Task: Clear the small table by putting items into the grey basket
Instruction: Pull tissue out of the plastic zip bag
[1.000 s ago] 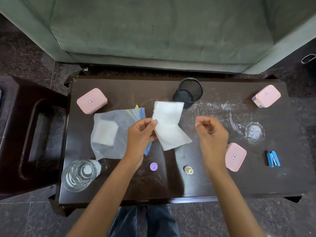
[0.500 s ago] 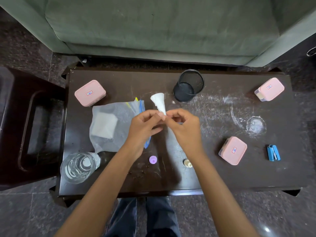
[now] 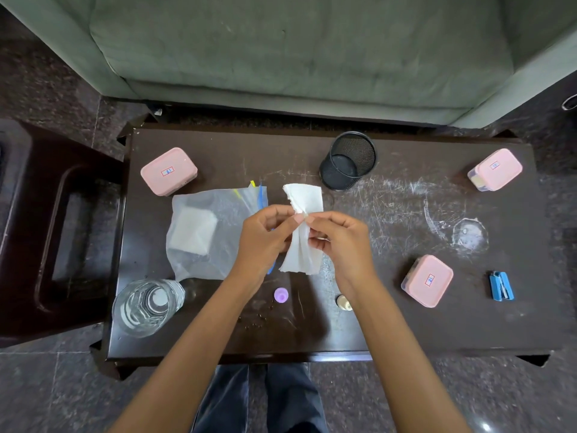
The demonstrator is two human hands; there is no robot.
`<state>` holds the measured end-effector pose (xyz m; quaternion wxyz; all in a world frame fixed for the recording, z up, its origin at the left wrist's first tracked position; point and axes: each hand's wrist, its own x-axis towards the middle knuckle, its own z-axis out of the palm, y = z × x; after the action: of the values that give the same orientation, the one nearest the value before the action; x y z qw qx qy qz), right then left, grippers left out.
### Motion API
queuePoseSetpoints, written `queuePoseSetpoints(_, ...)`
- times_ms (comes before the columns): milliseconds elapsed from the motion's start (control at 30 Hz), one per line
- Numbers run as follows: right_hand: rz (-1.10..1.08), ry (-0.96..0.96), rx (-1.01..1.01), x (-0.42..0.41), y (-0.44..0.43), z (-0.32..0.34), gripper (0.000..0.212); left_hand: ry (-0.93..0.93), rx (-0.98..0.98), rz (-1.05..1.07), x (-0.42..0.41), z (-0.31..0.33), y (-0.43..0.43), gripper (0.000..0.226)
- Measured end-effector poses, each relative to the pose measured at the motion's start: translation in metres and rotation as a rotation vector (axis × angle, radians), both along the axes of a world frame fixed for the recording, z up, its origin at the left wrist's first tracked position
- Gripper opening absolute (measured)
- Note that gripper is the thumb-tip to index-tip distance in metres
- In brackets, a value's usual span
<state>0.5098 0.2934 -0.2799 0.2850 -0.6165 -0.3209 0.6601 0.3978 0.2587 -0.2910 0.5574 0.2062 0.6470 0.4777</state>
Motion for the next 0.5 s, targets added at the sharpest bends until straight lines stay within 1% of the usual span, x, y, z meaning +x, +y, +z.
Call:
queuePoseSetpoints(133, 0.000, -0.072, 0.041, 0.0017, 0.0012, -0.0022, 0.021, 0.092, 0.045, 0.000, 0.0011, 0.0010, -0.0003, 0.019)
queuePoseSetpoints(200, 0.001, -0.111, 0.061, 0.0024, 0.0011, -0.0035, 0.022, 0.061, 0.023, 0.044, 0.0003, 0.0015, -0.0004, 0.019)
queuePoseSetpoints(333, -0.034, -0.097, 0.079, 0.0035, 0.0014, -0.0053, 0.026, -0.049, -0.010, 0.071, -0.0013, 0.0018, -0.0008, 0.015)
queuePoseSetpoints(433, 0.082, -0.063, 0.154, 0.0034, -0.0019, -0.0034, 0.011, -0.036, 0.018, 0.005, 0.0018, -0.0002, -0.0016, 0.011)
queuePoseSetpoints(500, 0.145, -0.075, 0.210, 0.0036, -0.0037, -0.0022, 0.014, -0.014, 0.028, -0.028, 0.0036, -0.0015, -0.0015, 0.008)
